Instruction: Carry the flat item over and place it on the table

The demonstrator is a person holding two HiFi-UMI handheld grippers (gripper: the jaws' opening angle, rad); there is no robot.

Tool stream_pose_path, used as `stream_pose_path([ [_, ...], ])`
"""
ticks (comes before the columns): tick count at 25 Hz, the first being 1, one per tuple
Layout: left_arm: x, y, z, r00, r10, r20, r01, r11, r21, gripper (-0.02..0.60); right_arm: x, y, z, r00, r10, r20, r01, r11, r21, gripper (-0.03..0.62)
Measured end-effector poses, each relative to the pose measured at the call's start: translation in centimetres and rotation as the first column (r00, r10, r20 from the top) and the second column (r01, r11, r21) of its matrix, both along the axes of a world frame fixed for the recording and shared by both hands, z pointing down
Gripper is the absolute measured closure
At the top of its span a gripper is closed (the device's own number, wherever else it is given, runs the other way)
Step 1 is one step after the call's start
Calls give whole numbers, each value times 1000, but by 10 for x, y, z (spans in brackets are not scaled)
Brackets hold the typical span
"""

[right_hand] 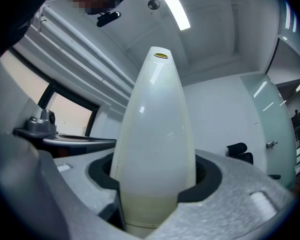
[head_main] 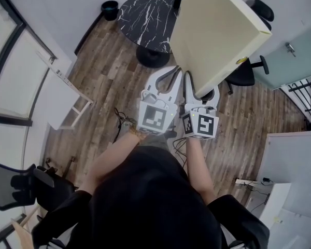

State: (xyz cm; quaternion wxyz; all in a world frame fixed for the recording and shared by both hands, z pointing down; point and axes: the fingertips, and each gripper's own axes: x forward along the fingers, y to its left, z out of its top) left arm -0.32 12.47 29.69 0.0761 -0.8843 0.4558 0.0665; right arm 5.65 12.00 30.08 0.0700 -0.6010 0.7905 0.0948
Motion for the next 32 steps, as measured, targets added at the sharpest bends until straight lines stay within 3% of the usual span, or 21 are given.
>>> stream_pose_path([
  [5,4,-12,8,998,3,62,-4,1000,25,568,7,-17,6,999,3,32,-3,1000,-4,316],
  [16,8,-49,18,999,-33,28,34,999,-32,568,13,-56,16,1000,-15,21,16,1000,-19,316],
  [20,14,-65,24,997,-22,75,23,1000,-15,568,18,-71,18,1000,-16,26,17,1000,-24,316],
  [27,25,-93,30,997,-11,72,12,1000,-13,568,27,-103,29,999,-39,32,40,998,-52,316],
  [32,25,-114,46,994,-14,110,16,1000,-20,566,30,-128,44,998,-49,37,52,996,-73,316],
])
